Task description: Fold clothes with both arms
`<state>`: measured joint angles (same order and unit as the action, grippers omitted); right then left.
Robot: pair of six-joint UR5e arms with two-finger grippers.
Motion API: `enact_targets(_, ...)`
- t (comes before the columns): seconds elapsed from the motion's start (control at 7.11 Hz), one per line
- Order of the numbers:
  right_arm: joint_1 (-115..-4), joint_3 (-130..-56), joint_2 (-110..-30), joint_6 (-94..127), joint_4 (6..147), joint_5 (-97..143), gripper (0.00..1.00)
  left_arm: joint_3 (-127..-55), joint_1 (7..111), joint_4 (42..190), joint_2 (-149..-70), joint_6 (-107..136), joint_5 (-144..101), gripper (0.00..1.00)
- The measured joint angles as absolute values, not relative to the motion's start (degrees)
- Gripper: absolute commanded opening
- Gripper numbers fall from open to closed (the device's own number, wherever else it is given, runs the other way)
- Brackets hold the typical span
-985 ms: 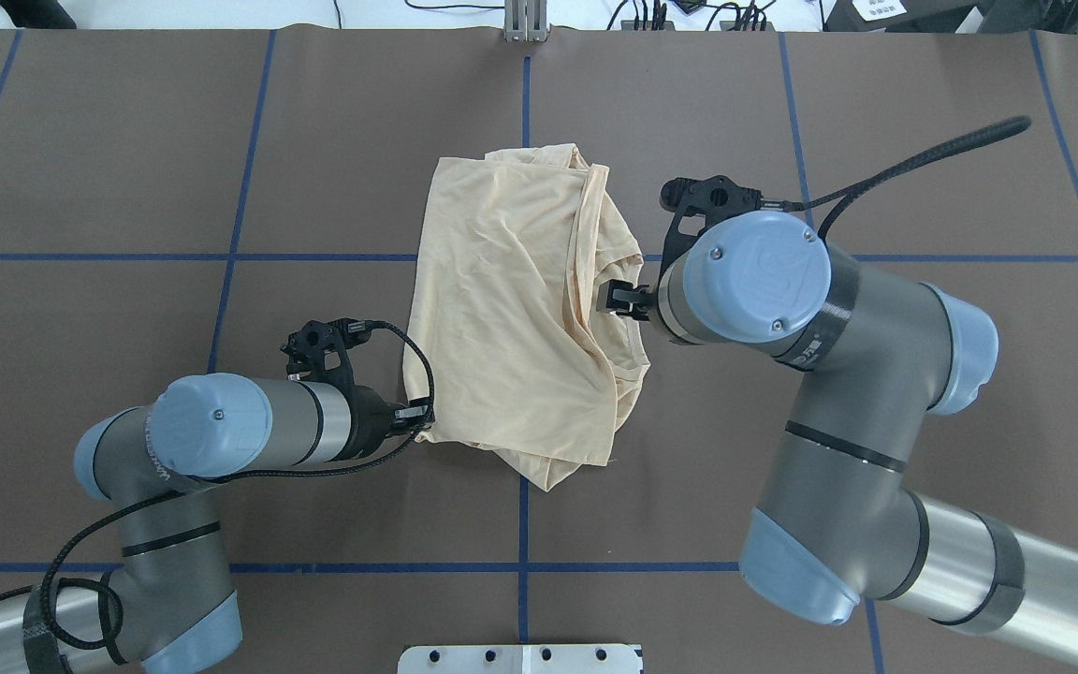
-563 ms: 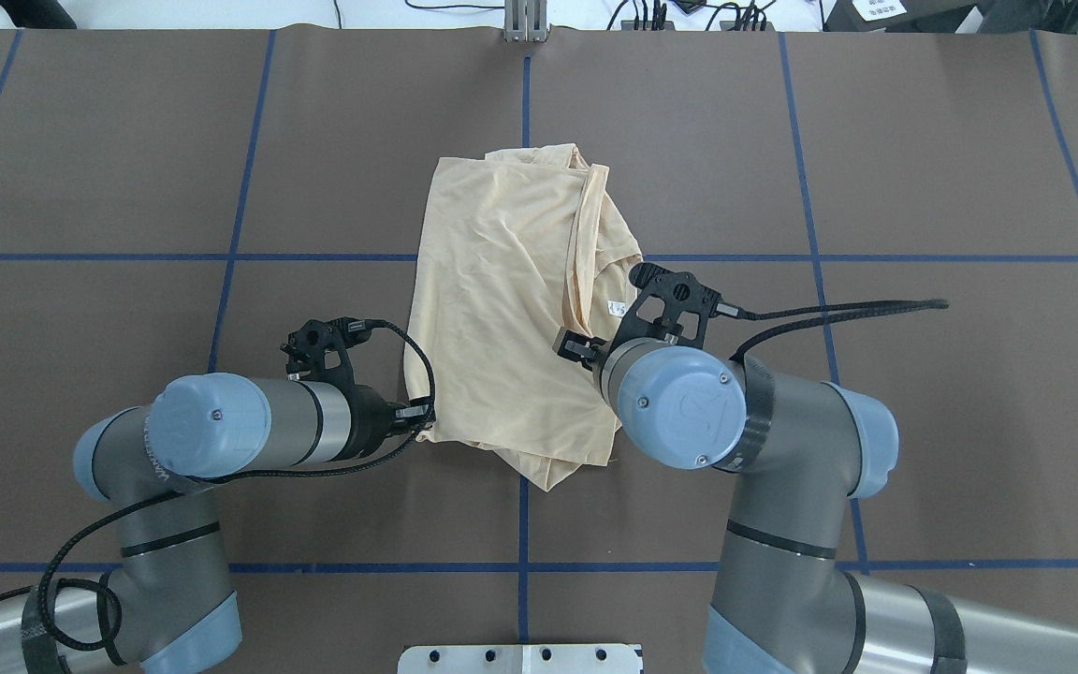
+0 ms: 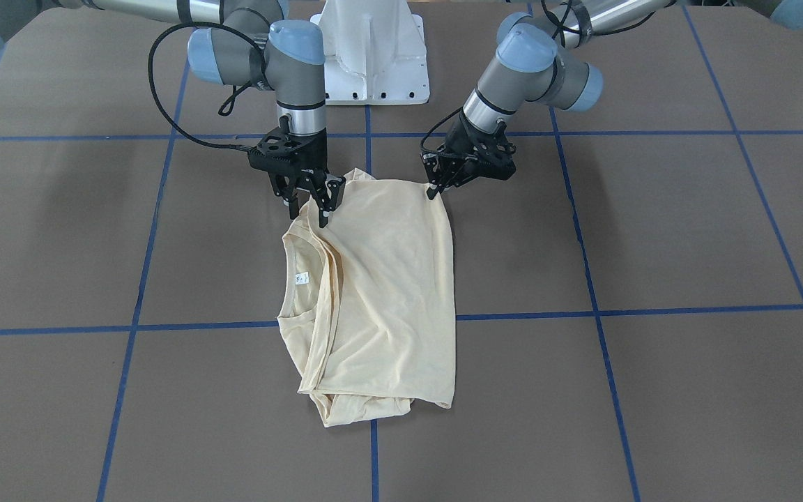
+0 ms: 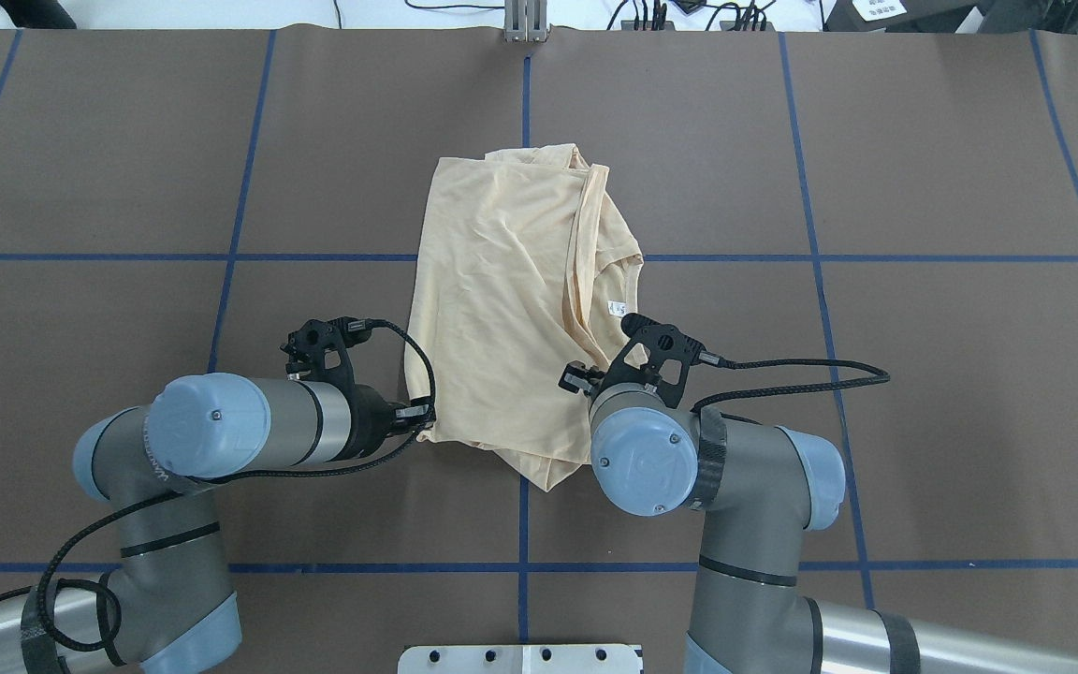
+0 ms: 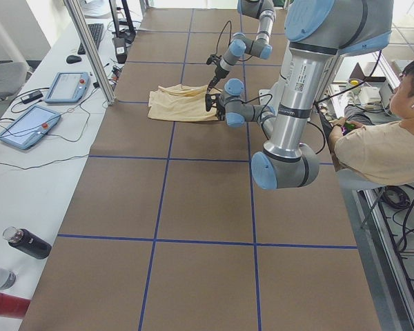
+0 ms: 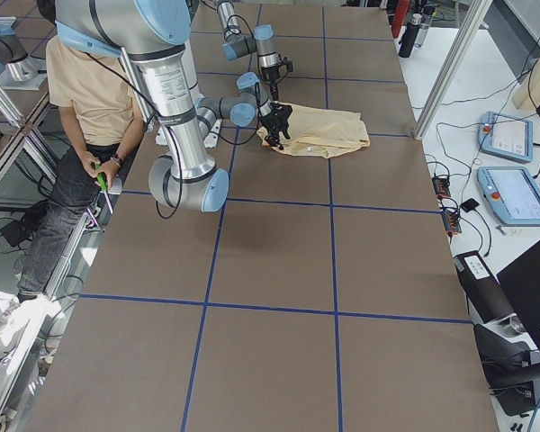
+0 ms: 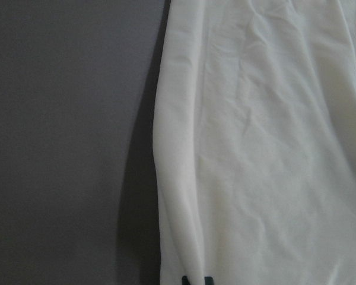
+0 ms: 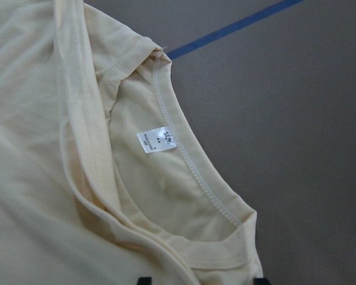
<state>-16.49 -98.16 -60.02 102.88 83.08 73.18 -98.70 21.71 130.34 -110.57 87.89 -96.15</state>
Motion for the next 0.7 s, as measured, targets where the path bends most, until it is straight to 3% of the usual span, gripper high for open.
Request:
enact_targets(0.14, -16.47, -97.75, -60.02, 101.58, 83.12, 72.74, 0.55, -98.70, 21.71, 130.34, -110.57, 87.89, -96.15, 0.00)
enact_targets(0.28, -16.44, -97.62, -60.02, 100.75, 83.24, 72.48, 0.32, -98.70, 21.71, 130.34, -110.57, 87.89, -96.15, 0.00)
enact_targets(0.42, -16.44, -97.59, -60.01, 100.45, 83.23, 72.40, 0.00, -98.70, 21.71, 130.34, -110.57, 87.89, -96.15, 0.00)
enact_targets(0.7, -16.44, -97.60, -59.68, 100.67, 83.02, 72.42, 0.00, -98.70, 21.71, 130.34, -110.62, 87.89, -96.15, 0.00)
